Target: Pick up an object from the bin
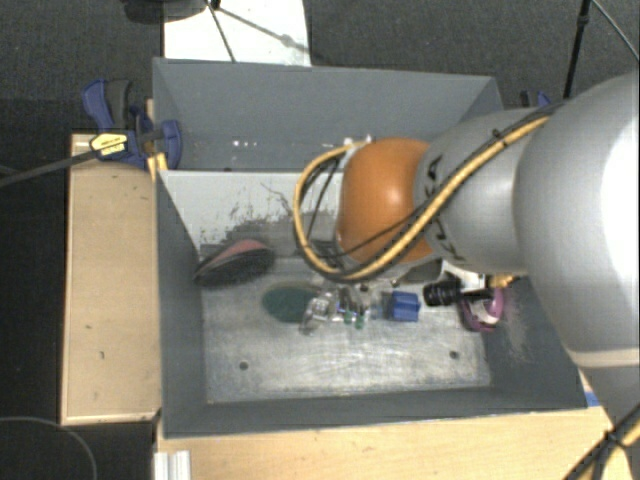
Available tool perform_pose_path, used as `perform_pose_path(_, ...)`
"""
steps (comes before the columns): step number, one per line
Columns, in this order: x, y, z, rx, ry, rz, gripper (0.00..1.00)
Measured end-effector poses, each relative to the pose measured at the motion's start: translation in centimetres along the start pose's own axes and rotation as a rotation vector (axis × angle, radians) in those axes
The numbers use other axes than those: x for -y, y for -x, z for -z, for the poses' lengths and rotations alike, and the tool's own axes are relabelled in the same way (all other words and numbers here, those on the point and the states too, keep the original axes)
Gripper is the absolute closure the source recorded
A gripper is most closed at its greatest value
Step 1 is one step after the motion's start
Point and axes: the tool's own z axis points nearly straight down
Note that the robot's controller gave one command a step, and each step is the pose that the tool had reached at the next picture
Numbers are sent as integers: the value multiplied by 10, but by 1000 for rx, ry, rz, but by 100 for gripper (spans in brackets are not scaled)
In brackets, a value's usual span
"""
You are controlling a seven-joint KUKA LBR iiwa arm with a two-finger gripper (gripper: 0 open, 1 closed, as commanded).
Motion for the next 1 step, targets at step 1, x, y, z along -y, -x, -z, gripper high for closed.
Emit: perform_pose_path(1,-1,2,58,1,1,3,100)
